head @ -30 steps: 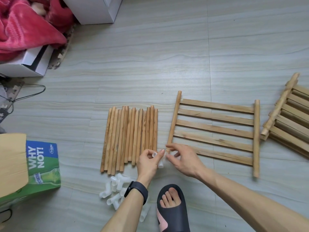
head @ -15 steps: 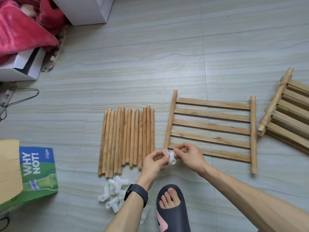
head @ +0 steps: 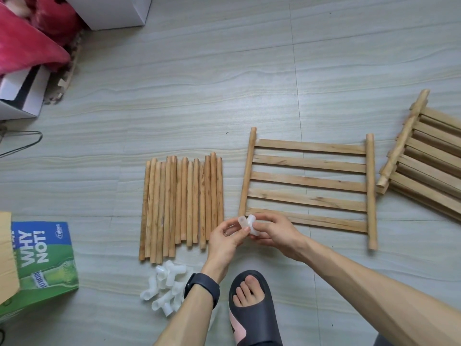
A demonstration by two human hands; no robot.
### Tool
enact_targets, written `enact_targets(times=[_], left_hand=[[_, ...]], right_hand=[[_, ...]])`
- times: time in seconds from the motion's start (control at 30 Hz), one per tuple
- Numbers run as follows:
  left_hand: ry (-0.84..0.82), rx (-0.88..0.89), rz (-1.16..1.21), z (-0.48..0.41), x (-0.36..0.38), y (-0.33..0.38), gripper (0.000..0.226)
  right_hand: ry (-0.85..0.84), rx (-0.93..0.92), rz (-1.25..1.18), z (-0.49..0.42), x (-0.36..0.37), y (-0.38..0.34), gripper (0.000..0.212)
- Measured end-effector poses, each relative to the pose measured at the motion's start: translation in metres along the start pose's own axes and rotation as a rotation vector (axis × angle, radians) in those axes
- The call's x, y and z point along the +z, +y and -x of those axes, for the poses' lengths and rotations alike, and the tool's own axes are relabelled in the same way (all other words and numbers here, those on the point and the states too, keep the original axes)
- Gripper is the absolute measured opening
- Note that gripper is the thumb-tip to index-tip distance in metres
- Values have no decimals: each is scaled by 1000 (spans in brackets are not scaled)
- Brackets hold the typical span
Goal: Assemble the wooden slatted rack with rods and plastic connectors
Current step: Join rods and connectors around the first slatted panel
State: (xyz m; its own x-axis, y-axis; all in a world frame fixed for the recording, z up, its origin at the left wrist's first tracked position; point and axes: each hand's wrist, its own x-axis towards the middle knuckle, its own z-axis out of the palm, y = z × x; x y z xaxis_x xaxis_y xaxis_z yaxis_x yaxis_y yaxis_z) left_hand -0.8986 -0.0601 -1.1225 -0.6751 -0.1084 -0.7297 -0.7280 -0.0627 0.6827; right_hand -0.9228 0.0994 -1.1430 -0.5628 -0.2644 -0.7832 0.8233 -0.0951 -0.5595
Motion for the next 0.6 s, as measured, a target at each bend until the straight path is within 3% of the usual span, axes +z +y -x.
enact_targets(times=[0.17, 0.33, 0.5, 0.6], left_hand=[[-107, -155, 192, 1, -9, 6, 34], [-96, -150, 139, -1, -17, 4, 35], [0, -133, 11, 0, -36, -3, 32], [-23, -157, -55, -2, -42, 0, 36]], right_hand=[[66, -71, 131, -4, -3, 9, 32], [81, -135, 422, -4, 0, 16, 29], [267, -397, 1032, 3, -7, 7, 35], [280, -397, 1235, 3, -14, 1, 40]])
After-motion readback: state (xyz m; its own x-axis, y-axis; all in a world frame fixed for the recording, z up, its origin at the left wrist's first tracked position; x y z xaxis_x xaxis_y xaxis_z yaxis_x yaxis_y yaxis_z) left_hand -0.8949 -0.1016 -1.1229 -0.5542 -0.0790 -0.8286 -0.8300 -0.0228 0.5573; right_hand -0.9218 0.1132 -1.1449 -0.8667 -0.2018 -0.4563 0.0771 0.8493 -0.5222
